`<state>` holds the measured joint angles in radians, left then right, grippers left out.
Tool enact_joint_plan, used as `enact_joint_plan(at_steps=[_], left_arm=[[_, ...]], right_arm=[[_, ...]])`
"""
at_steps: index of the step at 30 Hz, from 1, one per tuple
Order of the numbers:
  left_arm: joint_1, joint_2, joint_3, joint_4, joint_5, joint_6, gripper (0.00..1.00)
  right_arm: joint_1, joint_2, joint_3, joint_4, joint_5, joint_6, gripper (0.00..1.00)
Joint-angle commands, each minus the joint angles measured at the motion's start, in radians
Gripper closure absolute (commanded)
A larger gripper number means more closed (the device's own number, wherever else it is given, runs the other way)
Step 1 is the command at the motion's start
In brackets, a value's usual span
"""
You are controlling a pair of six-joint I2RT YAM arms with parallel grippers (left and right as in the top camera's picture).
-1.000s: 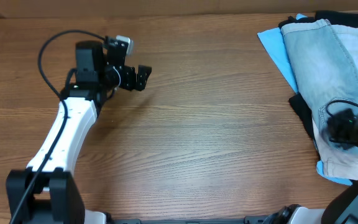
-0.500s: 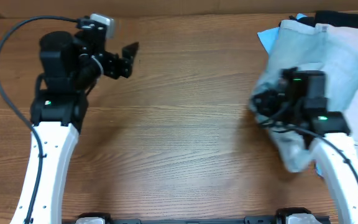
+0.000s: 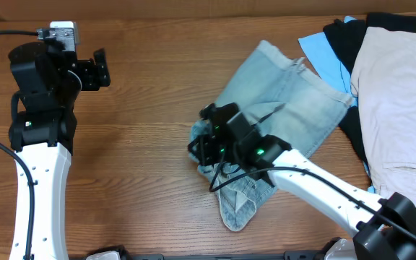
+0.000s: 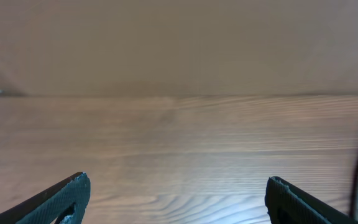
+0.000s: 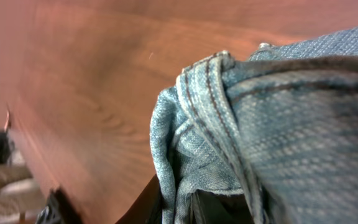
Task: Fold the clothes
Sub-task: 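Pull the denim shorts left onto the open table with the right gripper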
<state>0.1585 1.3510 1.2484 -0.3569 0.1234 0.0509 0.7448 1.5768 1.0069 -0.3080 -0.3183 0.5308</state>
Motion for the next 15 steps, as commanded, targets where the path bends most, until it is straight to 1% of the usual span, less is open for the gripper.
enact_joint_plan(at_steps=[1,3,4,5,7,9,11,13,15], left_arm=[[0.011,0.015,0.018,-0.005,-0.09,-0.014,0.09],[0.011,0.025,0.018,-0.005,-0.089,-0.014,0.09],[0.011,0.03,0.018,-0.005,-0.089,-0.014,0.09],[0.011,0.035,0.018,-0.006,-0.089,-0.014,0.09],[0.011,0.044,0.018,-0.006,-0.076,-0.014,0.08],[0.01,0.049,0.018,-0.006,-0.067,-0.014,0.08],[0.01,0.05,0.018,-0.006,-0.041,-0.013,0.07],[0.009,0.05,0.018,-0.006,0.027,-0.005,0.0],[-0.001,0.05,0.018,-0.024,0.144,0.076,0.0]], right_arm=[[0.046,-0.014,0.103,-0.007,-0.026,0.012,0.85],[0.077,-0.014,0.126,-0.011,-0.027,0.012,0.75],[0.088,-0.014,0.132,-0.011,-0.029,0.012,0.67],[0.099,-0.014,0.139,-0.011,-0.042,0.011,0.62],[0.115,-0.014,0.15,-0.012,-0.092,-0.035,0.46],[0.111,-0.018,0.163,-0.045,-0.1,-0.053,0.35],[0.078,-0.027,0.175,-0.09,-0.081,-0.052,0.32],[0.005,-0.043,0.189,-0.154,-0.047,-0.051,0.28],[-0.092,-0.059,0.201,-0.22,-0.015,-0.027,0.25]])
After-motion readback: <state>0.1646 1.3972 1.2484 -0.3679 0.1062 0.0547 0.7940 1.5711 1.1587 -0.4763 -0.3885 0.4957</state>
